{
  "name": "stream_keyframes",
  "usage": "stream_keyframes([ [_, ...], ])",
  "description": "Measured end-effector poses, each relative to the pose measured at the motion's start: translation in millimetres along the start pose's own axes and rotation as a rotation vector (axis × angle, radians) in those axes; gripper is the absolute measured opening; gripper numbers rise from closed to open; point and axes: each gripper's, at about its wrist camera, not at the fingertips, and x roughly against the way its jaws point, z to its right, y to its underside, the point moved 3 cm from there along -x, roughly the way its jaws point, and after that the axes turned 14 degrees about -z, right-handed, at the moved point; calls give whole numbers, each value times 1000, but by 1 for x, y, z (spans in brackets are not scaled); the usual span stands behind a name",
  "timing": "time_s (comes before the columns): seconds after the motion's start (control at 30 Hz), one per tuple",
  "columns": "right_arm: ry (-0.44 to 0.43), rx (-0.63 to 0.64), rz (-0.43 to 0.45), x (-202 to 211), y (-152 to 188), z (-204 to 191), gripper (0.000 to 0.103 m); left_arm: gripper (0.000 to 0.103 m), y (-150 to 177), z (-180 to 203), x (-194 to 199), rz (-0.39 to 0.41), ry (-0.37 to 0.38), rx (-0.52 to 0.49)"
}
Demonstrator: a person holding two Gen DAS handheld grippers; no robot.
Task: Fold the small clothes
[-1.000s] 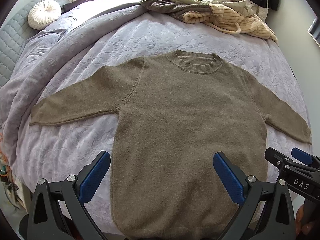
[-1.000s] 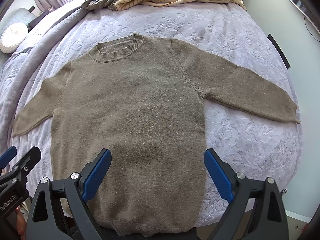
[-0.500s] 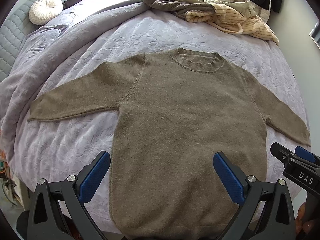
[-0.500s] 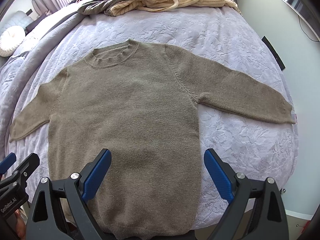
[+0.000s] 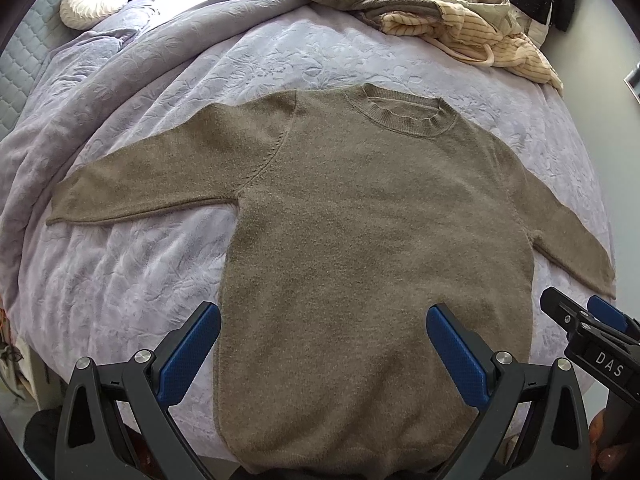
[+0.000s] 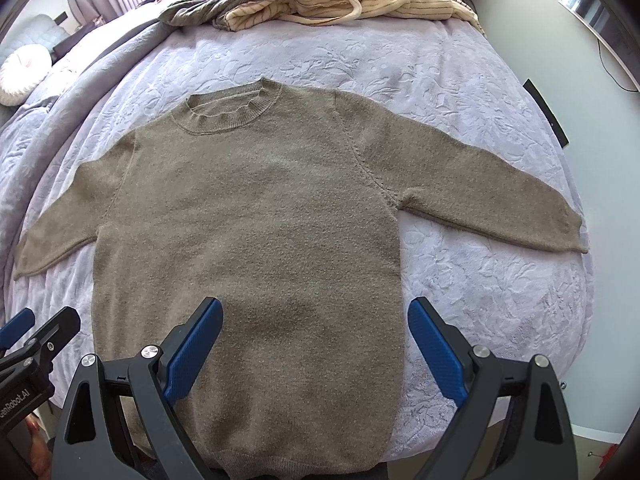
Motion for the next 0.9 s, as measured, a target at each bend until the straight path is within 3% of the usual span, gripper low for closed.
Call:
stream_keyframes([
  [0.6, -17, -21, -46, -22, 12, -20, 95, 103, -5, -25, -21, -49, 10, -23],
  [0.8, 24, 28, -50, -25, 15, -40, 95, 103, -13, -58, -34, -44, 104, 31],
  [0.9, 46, 74, -49, -25, 18, -56, 95, 103, -22, -93, -45, -29, 163, 93],
])
